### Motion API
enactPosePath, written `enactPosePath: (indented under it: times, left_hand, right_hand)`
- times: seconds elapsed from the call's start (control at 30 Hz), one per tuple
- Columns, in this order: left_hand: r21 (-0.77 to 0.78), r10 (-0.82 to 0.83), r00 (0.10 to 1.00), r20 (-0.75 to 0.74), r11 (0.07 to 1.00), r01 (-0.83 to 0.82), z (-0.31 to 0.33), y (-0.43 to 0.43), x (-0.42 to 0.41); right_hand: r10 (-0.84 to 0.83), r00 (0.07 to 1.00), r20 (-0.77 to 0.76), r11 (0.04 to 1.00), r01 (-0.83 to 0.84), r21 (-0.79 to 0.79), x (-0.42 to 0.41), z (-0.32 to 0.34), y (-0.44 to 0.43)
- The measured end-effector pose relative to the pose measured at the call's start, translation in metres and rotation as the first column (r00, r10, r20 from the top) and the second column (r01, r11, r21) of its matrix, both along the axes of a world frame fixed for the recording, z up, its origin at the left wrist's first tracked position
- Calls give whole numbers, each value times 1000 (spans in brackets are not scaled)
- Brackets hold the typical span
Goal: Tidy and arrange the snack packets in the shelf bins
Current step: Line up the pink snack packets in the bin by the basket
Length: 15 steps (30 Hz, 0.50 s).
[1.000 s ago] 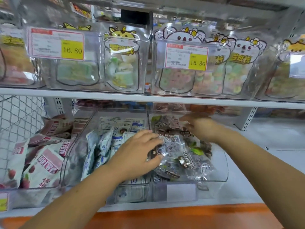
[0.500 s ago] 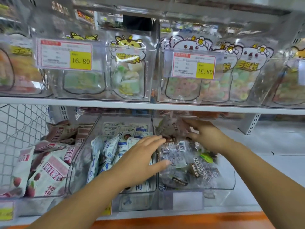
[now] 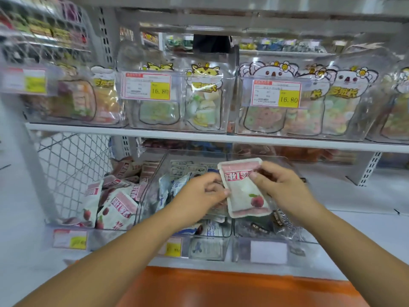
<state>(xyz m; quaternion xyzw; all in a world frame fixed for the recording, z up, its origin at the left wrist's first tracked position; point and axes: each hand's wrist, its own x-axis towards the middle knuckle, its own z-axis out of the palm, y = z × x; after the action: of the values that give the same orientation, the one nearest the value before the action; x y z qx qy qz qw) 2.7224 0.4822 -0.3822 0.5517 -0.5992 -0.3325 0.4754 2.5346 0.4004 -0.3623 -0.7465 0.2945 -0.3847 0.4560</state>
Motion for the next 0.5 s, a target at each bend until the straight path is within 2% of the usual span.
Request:
enactPosePath:
  times: [0.07,0.17,0.27,0.4,0.5]
  left_hand:
    - [30,53,998,-44,998,-52,2,11,10]
    - [99,30,996,-80,995,-22,2,27,25]
    - [81,85,988,-127,994,-75,-2,39,33]
    - [20,324,941,-94,946,-324,2,44,61]
    - [-65,595,799,-86,797,-601,7,48,99]
  right_hand:
    - [-18,1000,19,1000,18,2,10,0,7]
    - [-25,1000,15,999,26,-27,31,-4,21]
    - [8,999,-34,999,-9,-41,56,-12,31]
    - [-14,975,-222,972,-38,-230,74,-11,28]
    - [-129,908,-399,918,-43,-395,72,-10,22]
